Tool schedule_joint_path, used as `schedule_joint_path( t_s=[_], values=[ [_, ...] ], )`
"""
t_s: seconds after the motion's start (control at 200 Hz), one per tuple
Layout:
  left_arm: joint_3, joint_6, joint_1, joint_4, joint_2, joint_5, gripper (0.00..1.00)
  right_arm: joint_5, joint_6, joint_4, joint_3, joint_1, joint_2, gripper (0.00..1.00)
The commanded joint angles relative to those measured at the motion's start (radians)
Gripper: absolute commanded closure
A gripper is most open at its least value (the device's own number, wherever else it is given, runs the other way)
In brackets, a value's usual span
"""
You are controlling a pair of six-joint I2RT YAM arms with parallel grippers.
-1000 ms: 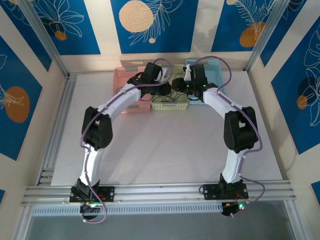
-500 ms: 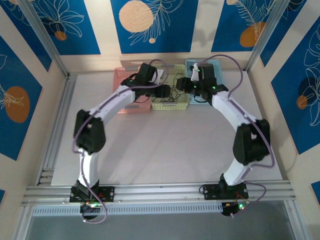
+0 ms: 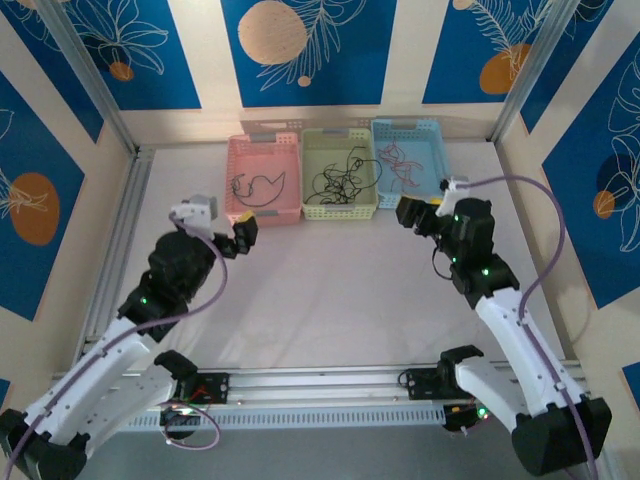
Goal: Untangle the cables
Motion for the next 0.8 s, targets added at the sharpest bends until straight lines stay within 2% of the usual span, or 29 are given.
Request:
schedule_joint_path(
  t_s=[0.0,0.15,0.25,0.35,0.41,0.48,0.53,0.61,0.67,0.725,0.79],
  values=[
    [-0.135,0.067,0.004,0.111,-0.047,-0.298,0.0,0.173,0.05,0.038,-0.12,-0.056,-0.069,0.23],
    [-0.274,0.152,0.011,0.29,-0.01,-0.45,0.0,0.223,0.036,0.182,-0.297,-0.154,-0.102,0.24],
    [-0.339,0.204,0.04,0.452,0.091,-0.456,0.0,0.222,0.015,0.271,-0.358,-0.179,-0.061,0.25],
    [-0.383,0.268,0.081,0.649,0.235,-0.446,0.0,0.167,-0.044,0.421,-0.396,-0.174,0.028,0.27],
    [-0.373,0.308,0.116,0.67,0.279,-0.347,0.0,0.168,-0.062,0.517,-0.412,-0.172,0.109,0.29],
    [-0.36,0.285,0.191,0.704,0.369,-0.238,0.0,0.176,-0.086,0.613,-0.424,-0.16,0.205,0.29],
    [-0.354,0.29,0.226,0.749,0.448,-0.204,0.0,0.204,-0.127,0.746,-0.454,-0.136,0.278,0.29],
    [-0.401,0.317,0.264,0.958,0.572,-0.147,0.0,0.208,-0.158,0.929,-0.483,-0.121,0.395,0.29],
    [-0.428,0.367,0.281,1.131,0.665,-0.119,0.0,0.223,-0.215,0.907,-0.455,-0.099,0.413,0.3],
    [-0.438,0.376,0.314,1.221,0.726,-0.046,0.0,0.234,-0.261,1.034,-0.474,-0.097,0.466,0.31],
    [-0.432,0.317,0.365,1.272,0.821,0.018,0.0,0.228,-0.236,1.137,-0.494,-0.124,0.547,0.31]
  ],
)
